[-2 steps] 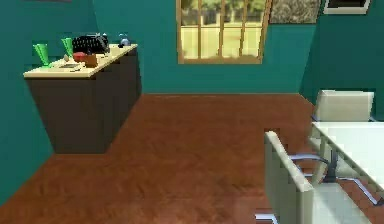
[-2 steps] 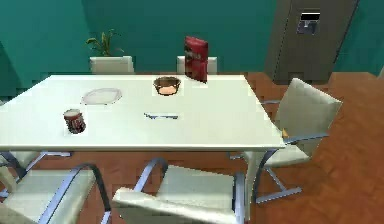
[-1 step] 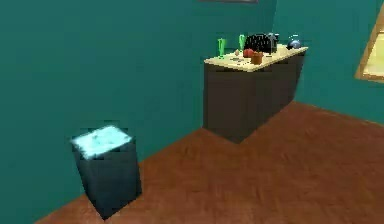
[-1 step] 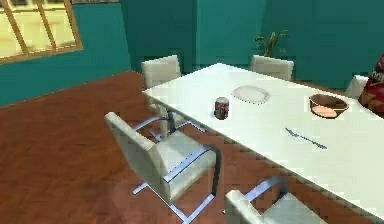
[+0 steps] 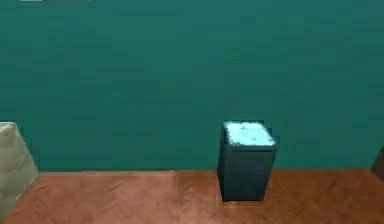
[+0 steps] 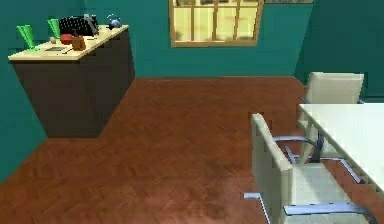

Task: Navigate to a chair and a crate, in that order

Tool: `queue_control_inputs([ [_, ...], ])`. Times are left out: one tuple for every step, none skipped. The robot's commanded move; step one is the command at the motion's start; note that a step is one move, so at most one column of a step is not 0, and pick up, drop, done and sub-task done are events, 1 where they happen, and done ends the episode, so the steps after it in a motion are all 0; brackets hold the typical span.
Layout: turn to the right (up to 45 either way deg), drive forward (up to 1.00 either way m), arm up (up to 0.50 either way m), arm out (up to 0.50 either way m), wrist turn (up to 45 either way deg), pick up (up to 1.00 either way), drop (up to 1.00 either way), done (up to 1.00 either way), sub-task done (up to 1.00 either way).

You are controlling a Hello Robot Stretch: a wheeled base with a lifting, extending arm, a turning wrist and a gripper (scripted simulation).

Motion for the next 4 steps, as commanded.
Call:
queue_control_inputs([
  [0.0, 0.15, 0.00, 0.00, 0.0, 0.00, 0.00, 0.00, 0.00],
  [-45.0, 0.00, 0.00, 0.00, 0.0, 0.00, 0.00, 0.00, 0.00],
  [-45.0, 0.00, 0.00, 0.00, 0.0, 0.00, 0.00, 0.00, 0.00],
  [-45.0, 0.00, 0.00, 0.00, 0.0, 0.00, 0.00, 0.00, 0.00],
])
